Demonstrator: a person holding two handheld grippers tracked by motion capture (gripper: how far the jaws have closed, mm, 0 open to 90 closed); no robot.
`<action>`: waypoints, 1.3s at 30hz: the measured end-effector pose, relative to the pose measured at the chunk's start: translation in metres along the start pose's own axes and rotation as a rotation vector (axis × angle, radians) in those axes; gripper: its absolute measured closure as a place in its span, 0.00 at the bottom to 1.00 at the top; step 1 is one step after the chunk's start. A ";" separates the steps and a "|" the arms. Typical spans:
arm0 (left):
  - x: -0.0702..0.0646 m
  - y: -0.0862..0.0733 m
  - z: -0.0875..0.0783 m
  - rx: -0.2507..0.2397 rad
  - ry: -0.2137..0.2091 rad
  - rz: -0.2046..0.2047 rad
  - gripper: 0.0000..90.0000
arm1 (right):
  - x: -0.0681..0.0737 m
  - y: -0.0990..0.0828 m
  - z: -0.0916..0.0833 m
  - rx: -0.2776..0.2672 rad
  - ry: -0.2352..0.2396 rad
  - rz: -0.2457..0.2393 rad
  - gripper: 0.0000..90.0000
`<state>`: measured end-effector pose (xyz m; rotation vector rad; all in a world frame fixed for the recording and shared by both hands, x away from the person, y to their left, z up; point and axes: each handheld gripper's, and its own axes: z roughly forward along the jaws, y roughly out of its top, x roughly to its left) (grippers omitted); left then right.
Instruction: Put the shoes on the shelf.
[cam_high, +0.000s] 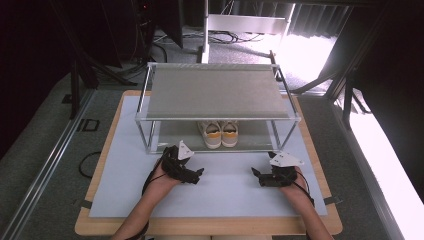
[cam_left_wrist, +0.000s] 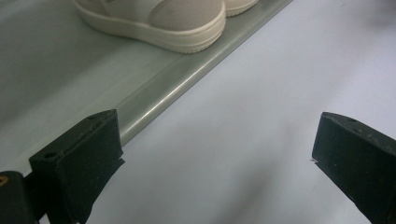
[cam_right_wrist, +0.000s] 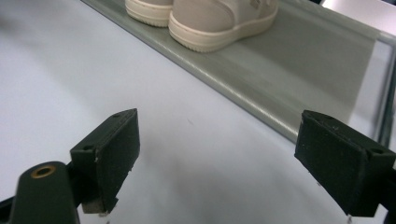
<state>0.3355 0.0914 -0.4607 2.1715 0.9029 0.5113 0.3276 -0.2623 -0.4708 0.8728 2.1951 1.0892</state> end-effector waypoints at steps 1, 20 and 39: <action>0.001 -0.003 -0.001 -0.004 0.003 -0.008 0.02 | -0.001 -0.002 -0.001 -0.001 -0.002 0.004 0.15; 0.012 -0.045 -0.030 -0.120 0.088 -0.062 0.02 | -0.022 -0.032 -0.040 -0.010 -0.083 0.073 0.15; 0.019 -0.076 -0.046 -0.295 0.141 -0.131 0.02 | -0.025 -0.042 -0.040 -0.027 -0.090 0.114 0.16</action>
